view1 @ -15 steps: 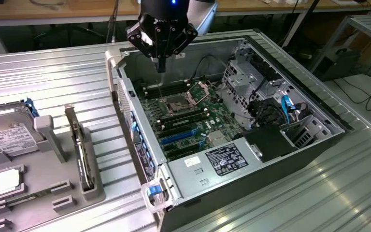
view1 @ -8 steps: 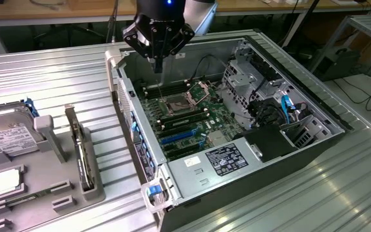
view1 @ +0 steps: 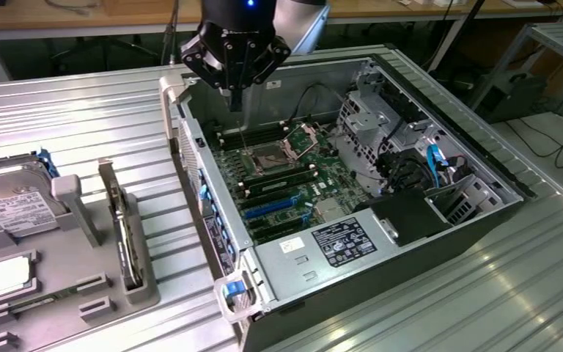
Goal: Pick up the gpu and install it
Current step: 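Reach for the gpu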
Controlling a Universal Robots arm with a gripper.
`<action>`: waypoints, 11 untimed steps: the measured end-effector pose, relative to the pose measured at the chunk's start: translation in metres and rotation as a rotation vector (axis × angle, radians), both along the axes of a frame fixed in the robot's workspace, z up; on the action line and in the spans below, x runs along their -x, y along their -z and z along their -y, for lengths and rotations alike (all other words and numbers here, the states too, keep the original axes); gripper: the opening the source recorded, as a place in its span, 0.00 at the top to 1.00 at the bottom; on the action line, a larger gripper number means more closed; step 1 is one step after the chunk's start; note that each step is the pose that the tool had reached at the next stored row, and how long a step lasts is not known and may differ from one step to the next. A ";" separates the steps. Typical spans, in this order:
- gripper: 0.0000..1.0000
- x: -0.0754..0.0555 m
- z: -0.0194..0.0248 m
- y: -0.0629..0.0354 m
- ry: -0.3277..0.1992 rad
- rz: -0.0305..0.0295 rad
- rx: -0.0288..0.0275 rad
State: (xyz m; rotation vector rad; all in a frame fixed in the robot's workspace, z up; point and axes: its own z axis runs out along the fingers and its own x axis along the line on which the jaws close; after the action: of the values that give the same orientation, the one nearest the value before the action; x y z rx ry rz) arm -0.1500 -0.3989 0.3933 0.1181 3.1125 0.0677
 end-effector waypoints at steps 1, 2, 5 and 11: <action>0.89 0.001 0.0000 0.0000 0.000 -0.0001 0.0001; 0.89 0.002 0.0000 0.0000 0.000 0.0000 0.0000; 0.89 0.004 0.0000 0.0000 0.000 0.0000 0.0000; 0.89 0.009 0.0000 0.0000 0.000 0.0000 0.0000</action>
State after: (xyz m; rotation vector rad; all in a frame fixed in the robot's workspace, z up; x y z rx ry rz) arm -0.1594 -0.3989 0.3933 0.1179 3.1125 0.0677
